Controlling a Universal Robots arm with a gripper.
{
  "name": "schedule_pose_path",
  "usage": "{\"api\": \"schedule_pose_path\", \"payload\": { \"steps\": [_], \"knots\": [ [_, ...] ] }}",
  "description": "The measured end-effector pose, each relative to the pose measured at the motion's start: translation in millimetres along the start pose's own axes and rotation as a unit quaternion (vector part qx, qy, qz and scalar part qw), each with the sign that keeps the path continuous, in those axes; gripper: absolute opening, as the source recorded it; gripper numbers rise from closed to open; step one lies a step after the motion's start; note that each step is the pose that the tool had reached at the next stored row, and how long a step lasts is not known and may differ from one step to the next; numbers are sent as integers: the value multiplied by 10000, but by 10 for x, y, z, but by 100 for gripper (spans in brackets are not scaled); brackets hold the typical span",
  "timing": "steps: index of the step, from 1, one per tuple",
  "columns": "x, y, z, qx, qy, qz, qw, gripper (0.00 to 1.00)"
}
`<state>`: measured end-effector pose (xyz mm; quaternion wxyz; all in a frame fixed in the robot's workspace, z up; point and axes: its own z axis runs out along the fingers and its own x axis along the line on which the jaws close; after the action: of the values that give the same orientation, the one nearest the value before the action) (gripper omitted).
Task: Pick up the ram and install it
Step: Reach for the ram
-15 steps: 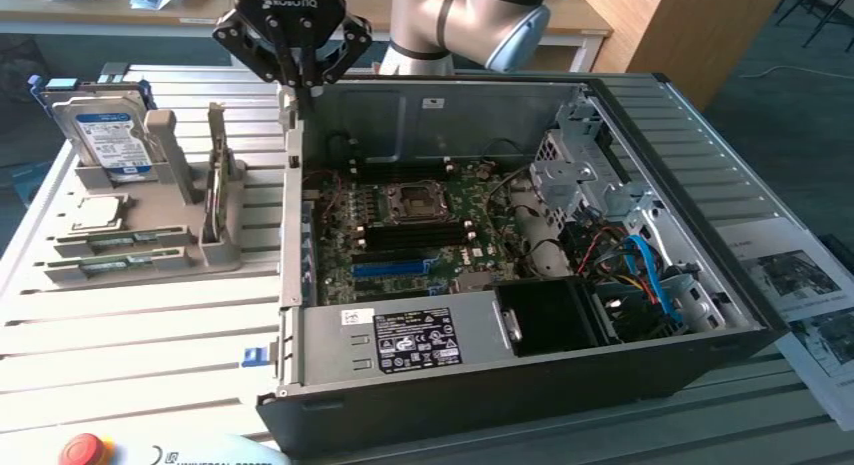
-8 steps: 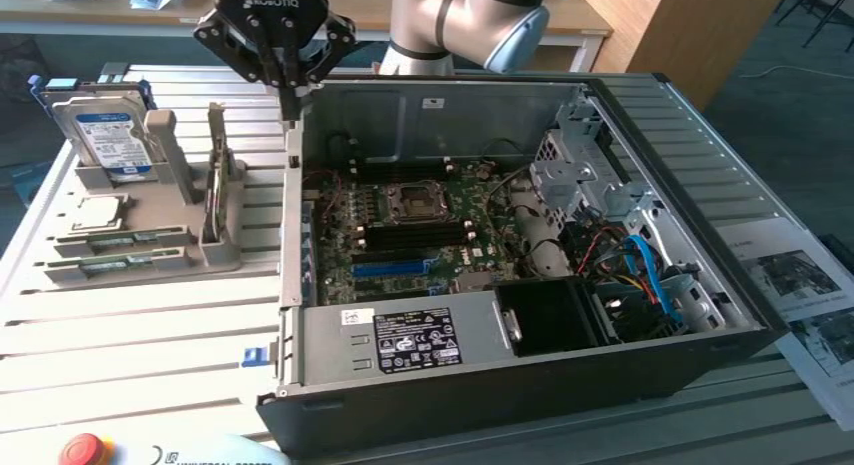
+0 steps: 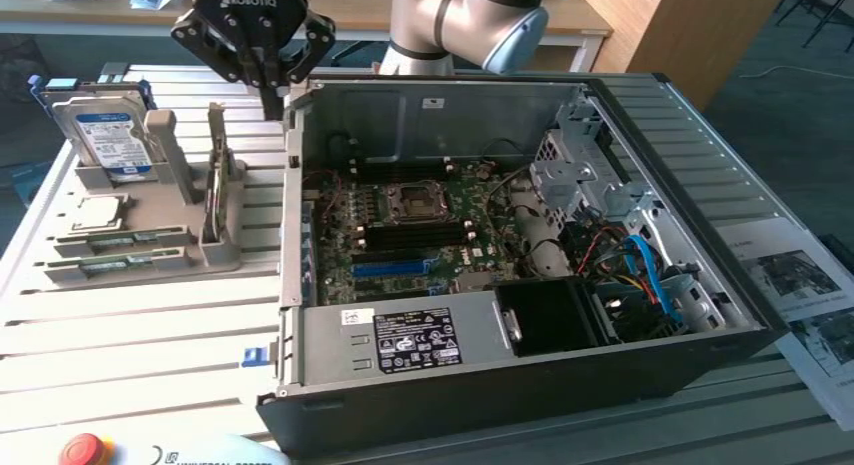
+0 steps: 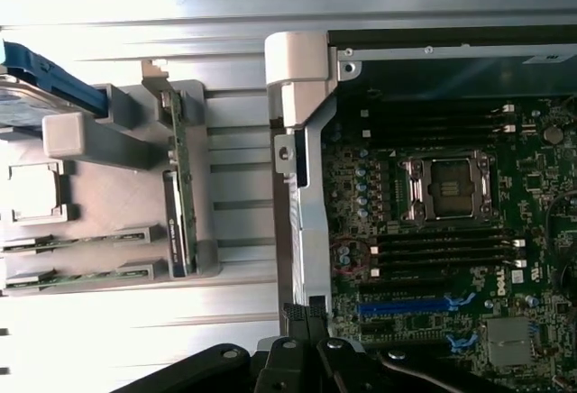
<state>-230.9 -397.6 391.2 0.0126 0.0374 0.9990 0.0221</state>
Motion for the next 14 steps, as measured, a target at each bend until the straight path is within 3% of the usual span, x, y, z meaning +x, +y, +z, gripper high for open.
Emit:
{"api": "schedule_pose_path", "payload": {
  "steps": [14],
  "knots": [
    [304,-21,-4,0,-1,0,10000,10]
  ]
}}
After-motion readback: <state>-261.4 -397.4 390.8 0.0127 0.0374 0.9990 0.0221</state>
